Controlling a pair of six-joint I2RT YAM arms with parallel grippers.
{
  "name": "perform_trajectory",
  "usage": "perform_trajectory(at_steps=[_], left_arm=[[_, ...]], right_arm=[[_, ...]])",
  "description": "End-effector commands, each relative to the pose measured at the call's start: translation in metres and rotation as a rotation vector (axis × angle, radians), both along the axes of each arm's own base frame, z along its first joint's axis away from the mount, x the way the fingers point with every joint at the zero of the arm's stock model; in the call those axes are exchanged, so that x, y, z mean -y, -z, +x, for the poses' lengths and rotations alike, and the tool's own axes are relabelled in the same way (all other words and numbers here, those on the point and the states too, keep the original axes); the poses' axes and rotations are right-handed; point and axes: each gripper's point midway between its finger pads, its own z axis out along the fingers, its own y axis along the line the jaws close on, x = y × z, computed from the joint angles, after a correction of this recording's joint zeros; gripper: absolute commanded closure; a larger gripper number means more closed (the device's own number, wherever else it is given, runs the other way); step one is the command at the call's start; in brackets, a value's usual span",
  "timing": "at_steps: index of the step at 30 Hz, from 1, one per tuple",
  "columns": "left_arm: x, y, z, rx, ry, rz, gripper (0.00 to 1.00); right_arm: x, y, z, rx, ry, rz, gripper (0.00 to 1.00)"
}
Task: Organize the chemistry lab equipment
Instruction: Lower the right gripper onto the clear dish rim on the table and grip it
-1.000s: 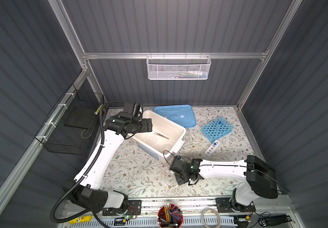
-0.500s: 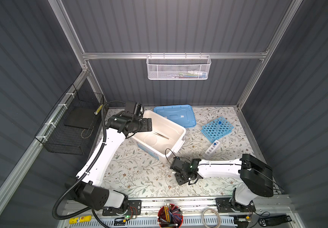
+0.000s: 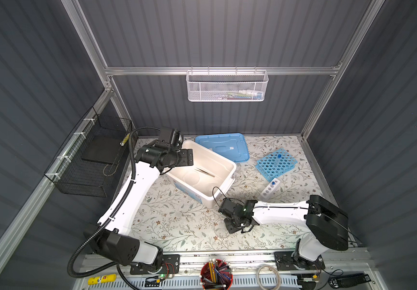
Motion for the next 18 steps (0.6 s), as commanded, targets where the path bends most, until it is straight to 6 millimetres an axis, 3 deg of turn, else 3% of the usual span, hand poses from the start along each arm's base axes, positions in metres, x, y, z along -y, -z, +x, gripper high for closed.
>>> perform_trajectory(at_steps=[1, 11, 18], left_arm=[[0.0, -0.005, 0.002, 0.001, 0.001, -0.007, 0.09], [0.0, -0.008, 0.004, 0.008, 0.002, 0.001, 0.09], [-0.011, -0.002, 0.015, -0.045, -0.044, 0.044, 0.1]], right_arm=[[0.031, 0.011, -0.002, -0.006, 0.027, -0.109, 0.87], [0.042, -0.015, 0.007, 0.036, 0.061, -0.105, 0.97], [0.053, -0.062, 0.025, 0.099, 0.111, -0.072, 1.0]])
